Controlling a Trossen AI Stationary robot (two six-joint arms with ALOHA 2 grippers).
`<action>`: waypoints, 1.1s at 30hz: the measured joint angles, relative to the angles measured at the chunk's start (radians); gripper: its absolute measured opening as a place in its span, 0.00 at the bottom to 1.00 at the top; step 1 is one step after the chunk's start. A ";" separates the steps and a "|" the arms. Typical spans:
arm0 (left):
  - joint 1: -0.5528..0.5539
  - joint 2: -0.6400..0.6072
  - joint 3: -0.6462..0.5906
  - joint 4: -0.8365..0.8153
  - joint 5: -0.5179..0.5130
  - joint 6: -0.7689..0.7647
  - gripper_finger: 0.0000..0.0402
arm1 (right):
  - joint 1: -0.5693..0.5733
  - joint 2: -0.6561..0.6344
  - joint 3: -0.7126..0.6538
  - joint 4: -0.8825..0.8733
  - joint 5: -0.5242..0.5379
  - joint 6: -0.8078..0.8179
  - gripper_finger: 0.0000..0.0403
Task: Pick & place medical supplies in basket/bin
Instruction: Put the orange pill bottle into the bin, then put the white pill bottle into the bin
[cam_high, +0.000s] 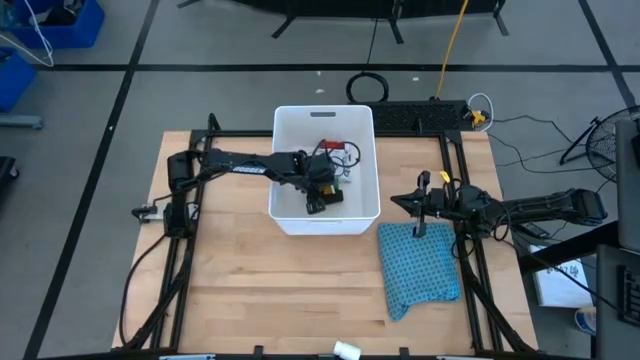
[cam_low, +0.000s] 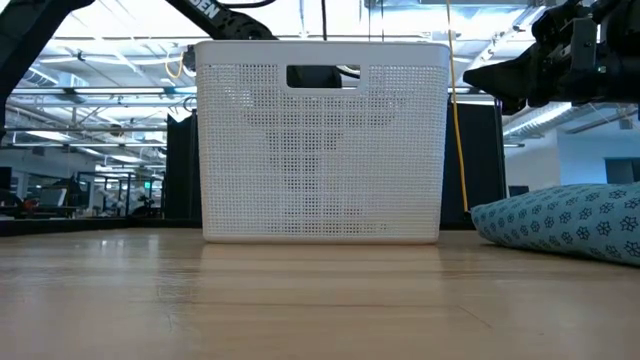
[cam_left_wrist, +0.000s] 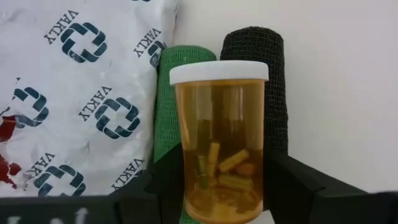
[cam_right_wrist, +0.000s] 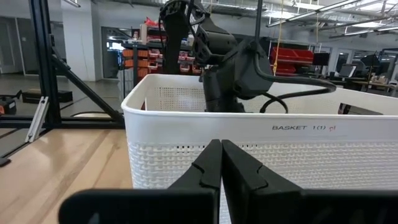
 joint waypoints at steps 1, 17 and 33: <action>0.001 -0.003 -0.001 0.000 0.001 -0.003 0.47 | 0.000 0.000 0.000 0.000 0.000 0.000 0.00; -0.050 -0.194 0.058 -0.119 -0.162 0.109 0.92 | 0.000 0.002 0.000 -0.007 -0.002 0.000 0.00; -0.283 -0.881 -0.008 -0.467 -0.363 0.032 0.19 | 0.000 0.008 0.000 0.019 -0.002 0.008 0.00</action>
